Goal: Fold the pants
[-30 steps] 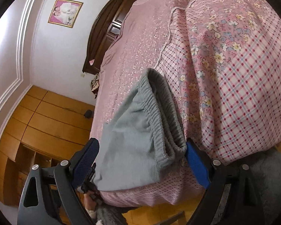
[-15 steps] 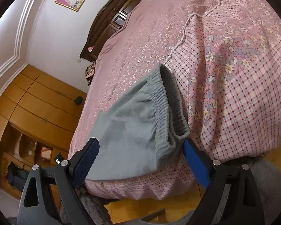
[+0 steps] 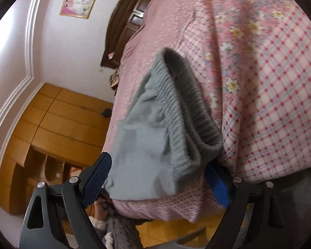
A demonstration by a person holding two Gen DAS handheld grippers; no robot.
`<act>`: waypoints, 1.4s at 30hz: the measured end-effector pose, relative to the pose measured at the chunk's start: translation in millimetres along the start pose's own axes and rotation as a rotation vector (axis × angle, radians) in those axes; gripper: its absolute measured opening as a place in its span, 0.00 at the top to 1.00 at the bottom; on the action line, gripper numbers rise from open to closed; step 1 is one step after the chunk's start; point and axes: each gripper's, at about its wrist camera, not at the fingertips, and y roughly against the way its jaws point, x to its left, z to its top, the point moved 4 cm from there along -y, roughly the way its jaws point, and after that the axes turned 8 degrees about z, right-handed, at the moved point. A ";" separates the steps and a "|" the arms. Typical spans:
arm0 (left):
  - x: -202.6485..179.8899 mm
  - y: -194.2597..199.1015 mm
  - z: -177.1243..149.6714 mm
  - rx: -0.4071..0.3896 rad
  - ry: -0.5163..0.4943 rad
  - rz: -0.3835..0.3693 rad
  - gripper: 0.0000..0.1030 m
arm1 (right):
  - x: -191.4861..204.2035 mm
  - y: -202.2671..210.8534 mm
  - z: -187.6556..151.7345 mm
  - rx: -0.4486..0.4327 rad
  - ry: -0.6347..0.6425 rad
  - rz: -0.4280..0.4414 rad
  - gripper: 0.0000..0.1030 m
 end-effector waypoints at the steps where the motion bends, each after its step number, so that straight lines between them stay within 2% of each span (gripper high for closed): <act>1: 0.2 -0.1 0.2 0.001 0.001 0.000 0.17 | -0.3 -4.3 -0.6 0.028 0.008 -0.004 0.13; 4: 1.1 -1.0 0.5 0.001 0.000 0.002 0.17 | 3.2 -7.8 -3.5 0.064 0.035 -0.002 0.16; 7: 1.2 -0.8 0.5 0.000 0.000 0.001 0.17 | 13.7 7.2 -1.7 -0.012 0.081 -0.029 0.20; 9: 0.8 -0.8 0.5 0.000 0.000 0.002 0.17 | 17.9 18.5 3.3 -0.073 0.091 -0.018 0.20; 11: 1.0 -0.8 0.3 0.000 -0.001 0.002 0.17 | 21.4 22.5 7.9 -0.088 0.088 0.010 0.20; 13: 0.7 -0.6 0.4 0.000 0.000 0.002 0.17 | 26.6 20.4 8.6 -0.069 0.096 0.022 0.20; 19: 1.0 -1.0 0.4 0.000 -0.001 0.002 0.17 | 20.7 -13.2 2.6 0.045 0.072 -0.057 0.20; 22: 1.0 -1.0 0.4 0.000 -0.001 0.003 0.17 | 21.6 -21.0 -2.9 0.045 0.104 -0.072 0.20; 27: 0.8 -1.1 0.3 0.000 -0.001 0.003 0.17 | 33.5 -5.1 1.6 -0.073 0.141 -0.088 0.30; 29: 1.0 -1.0 0.3 0.000 -0.001 0.004 0.17 | 29.2 -1.8 4.1 -0.070 0.121 -0.108 0.45; 30: 1.1 -1.1 0.3 0.000 -0.001 0.004 0.17 | 27.6 -2.6 4.5 -0.060 0.113 -0.133 0.49; 31: 1.1 -1.1 0.3 0.000 -0.001 0.003 0.17 | 27.8 -3.7 4.5 -0.055 0.112 -0.164 0.62; 32: 1.1 -1.2 0.3 0.000 0.000 0.003 0.17 | 28.9 -1.9 5.7 -0.053 0.116 -0.204 0.70; 36: 0.5 -0.8 0.7 0.000 0.000 0.003 0.17 | 39.9 -1.2 8.1 -0.045 0.147 -0.328 0.75; 39: 0.6 -0.9 0.8 0.001 0.000 0.002 0.17 | 63.6 -9.1 8.1 -0.034 0.217 -0.404 0.77; 42: 0.5 -0.8 0.8 0.002 0.001 0.000 0.17 | 90.7 -13.7 9.5 -0.028 0.263 -0.416 0.78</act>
